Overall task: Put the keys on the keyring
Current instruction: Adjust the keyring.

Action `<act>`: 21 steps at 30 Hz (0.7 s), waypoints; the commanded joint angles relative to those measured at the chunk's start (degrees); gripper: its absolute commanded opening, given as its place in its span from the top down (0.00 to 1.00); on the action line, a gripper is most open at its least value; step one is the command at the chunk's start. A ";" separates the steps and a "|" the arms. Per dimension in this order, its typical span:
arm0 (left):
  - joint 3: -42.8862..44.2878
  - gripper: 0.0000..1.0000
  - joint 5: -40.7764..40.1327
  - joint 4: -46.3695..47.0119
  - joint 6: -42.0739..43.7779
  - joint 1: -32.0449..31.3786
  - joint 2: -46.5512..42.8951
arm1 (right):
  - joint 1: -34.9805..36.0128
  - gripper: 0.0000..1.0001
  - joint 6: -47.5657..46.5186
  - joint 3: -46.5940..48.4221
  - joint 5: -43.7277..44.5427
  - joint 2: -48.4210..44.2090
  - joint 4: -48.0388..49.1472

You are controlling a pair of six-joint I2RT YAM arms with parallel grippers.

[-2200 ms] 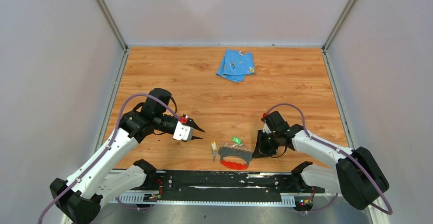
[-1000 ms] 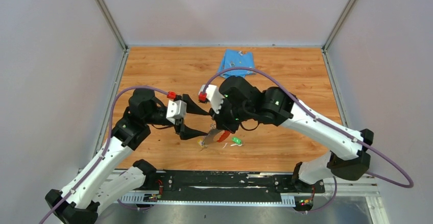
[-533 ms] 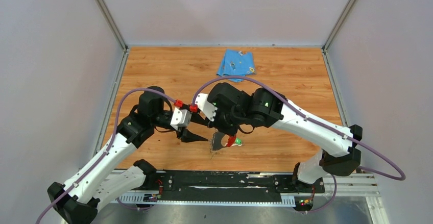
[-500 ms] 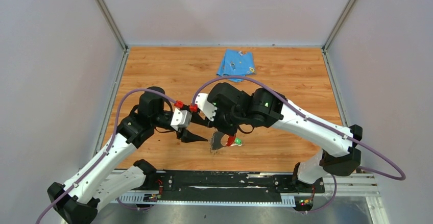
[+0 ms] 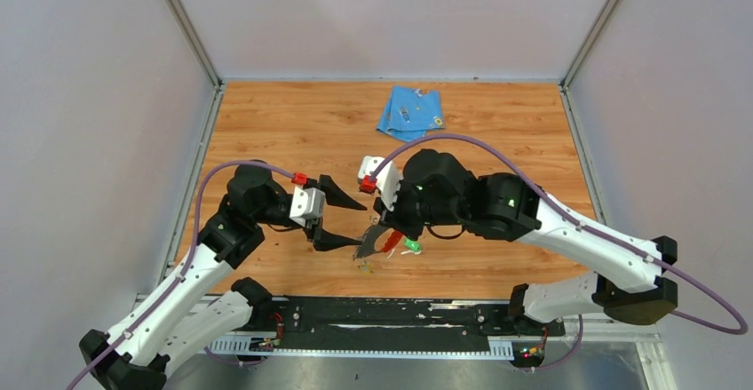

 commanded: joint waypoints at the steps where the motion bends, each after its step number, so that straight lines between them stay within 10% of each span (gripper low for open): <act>1: 0.39 0.30 4.81 6.79 -7.03 -0.64 -0.03 | 0.59 1.00 2.35 -4.20 -2.38 -4.48 10.36; 11: 1.42 0.30 3.74 6.49 -5.64 -2.21 1.56 | 0.60 1.00 3.24 -6.07 -5.59 -4.87 13.66; 21: 2.39 0.60 -6.27 -5.52 13.51 -3.18 -3.02 | 0.26 1.00 4.22 -8.24 1.20 -5.76 13.00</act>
